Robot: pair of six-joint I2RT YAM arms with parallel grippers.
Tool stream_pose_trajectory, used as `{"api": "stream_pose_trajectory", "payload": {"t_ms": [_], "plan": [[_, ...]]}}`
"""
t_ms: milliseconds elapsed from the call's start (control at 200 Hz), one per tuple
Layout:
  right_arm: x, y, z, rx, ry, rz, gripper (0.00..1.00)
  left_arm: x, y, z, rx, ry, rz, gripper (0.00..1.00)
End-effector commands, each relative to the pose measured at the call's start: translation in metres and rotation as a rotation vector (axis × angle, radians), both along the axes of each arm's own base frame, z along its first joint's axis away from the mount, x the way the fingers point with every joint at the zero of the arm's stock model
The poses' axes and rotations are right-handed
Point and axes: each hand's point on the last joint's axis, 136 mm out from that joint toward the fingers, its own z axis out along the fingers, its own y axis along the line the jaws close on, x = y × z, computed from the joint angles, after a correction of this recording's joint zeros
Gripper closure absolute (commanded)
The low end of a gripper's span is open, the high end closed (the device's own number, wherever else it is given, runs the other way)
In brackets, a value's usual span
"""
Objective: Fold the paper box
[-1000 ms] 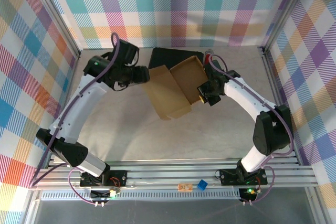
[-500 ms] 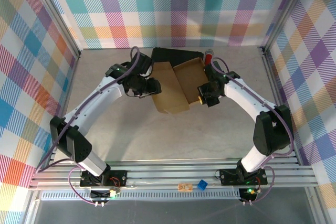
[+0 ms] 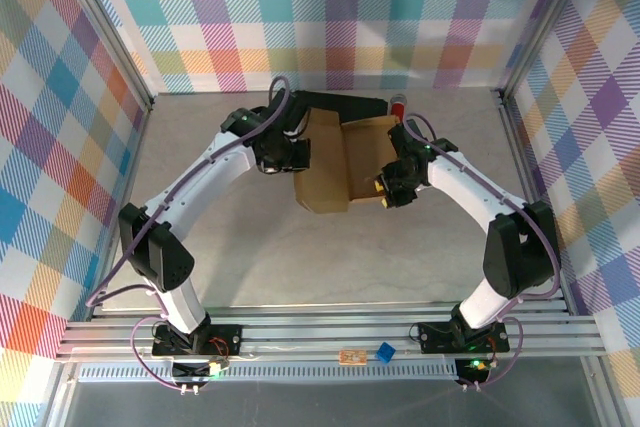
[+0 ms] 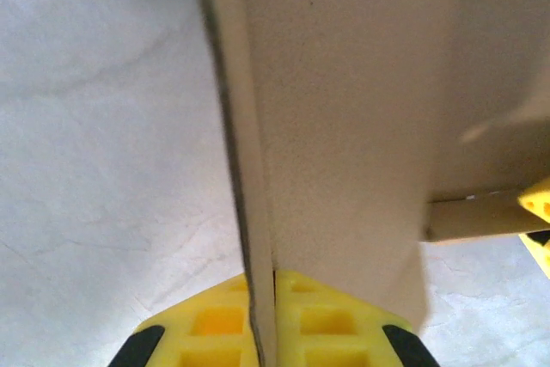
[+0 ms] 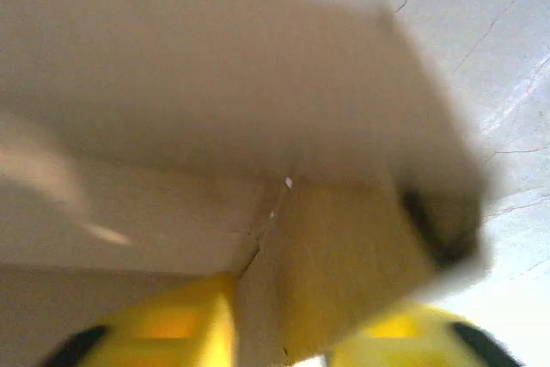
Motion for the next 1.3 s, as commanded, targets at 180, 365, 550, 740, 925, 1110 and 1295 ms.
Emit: {"api": "stream_pose_trajectory", "payload": {"t_ms": [180, 365, 550, 740, 925, 1110, 1295], "plan": [[0.017, -0.013, 0.108, -0.146, -0.485, 0.392, 0.32, 0.002, 0.002, 0.002, 0.224, -0.001, -0.328, 1.0], [0.046, -0.01, 0.148, -0.198, -0.806, 0.697, 0.41, 0.007, -0.021, -0.003, 0.214, 0.009, -0.5, 1.0], [0.073, 0.008, 0.154, -0.421, -1.14, 1.079, 0.46, 0.01, -0.023, -0.005, 0.244, -0.018, -0.564, 1.0], [0.077, 0.036, 0.152, -0.474, -1.502, 1.426, 0.42, 0.003, -0.019, -0.011, 0.295, -0.014, -0.618, 1.0], [0.093, 0.054, 0.134, -0.429, -1.49, 1.613, 0.41, 0.006, -0.021, -0.009, 0.336, -0.048, -0.631, 1.0], [0.099, 0.063, 0.117, -0.433, -1.483, 1.684, 0.42, 0.007, -0.024, -0.007, 0.343, -0.064, -0.638, 1.0], [0.099, 0.075, 0.104, -0.409, -1.462, 1.721, 0.49, 0.007, -0.024, -0.008, 0.347, -0.068, -0.643, 1.0]]}}
